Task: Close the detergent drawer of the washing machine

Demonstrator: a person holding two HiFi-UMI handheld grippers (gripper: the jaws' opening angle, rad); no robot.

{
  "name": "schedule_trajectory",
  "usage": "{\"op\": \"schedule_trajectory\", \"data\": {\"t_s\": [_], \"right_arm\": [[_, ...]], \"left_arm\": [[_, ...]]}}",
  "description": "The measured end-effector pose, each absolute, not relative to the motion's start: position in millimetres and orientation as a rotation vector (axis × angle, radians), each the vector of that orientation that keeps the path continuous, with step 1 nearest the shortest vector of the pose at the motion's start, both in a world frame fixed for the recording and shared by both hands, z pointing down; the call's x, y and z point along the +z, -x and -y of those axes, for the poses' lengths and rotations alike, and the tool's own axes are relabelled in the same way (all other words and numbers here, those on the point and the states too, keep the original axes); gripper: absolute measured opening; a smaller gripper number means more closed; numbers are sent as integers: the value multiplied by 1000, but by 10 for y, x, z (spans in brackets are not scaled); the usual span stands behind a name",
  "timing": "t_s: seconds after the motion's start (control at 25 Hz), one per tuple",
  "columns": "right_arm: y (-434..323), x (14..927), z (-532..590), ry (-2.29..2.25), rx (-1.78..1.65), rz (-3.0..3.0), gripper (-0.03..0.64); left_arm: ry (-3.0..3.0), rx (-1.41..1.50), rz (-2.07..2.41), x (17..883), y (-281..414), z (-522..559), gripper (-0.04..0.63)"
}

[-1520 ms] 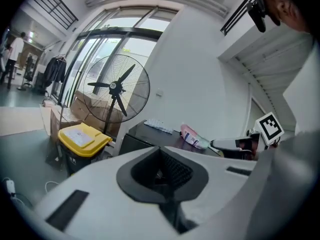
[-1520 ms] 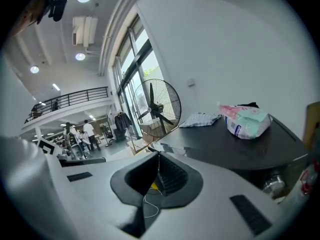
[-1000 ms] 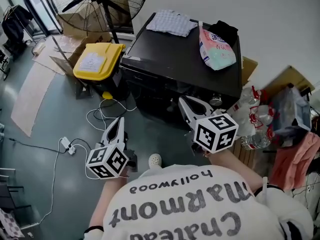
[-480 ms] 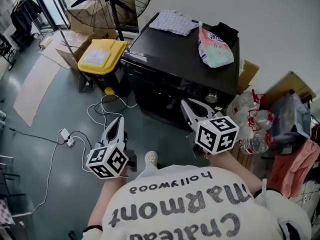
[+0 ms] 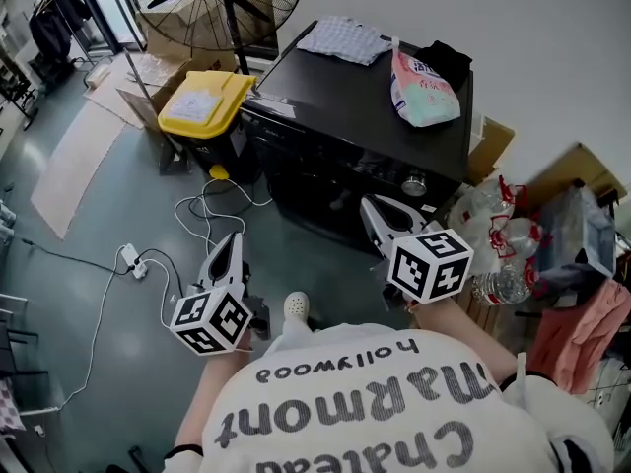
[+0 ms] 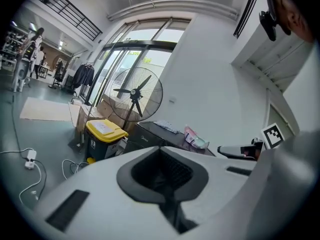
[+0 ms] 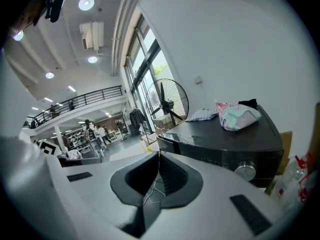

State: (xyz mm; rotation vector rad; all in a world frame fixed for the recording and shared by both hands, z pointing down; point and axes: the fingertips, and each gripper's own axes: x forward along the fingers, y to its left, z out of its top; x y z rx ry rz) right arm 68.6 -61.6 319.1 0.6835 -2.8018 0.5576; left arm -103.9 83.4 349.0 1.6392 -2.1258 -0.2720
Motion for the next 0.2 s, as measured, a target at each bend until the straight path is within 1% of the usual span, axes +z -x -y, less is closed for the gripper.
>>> {"op": "schedule_trajectory", "data": {"t_s": [0.2], "right_arm": [[-777, 3223, 586, -682, 560, 2801, 31]], "left_arm": [[-1641, -280, 2130, 3498, 972, -864, 8]]}}
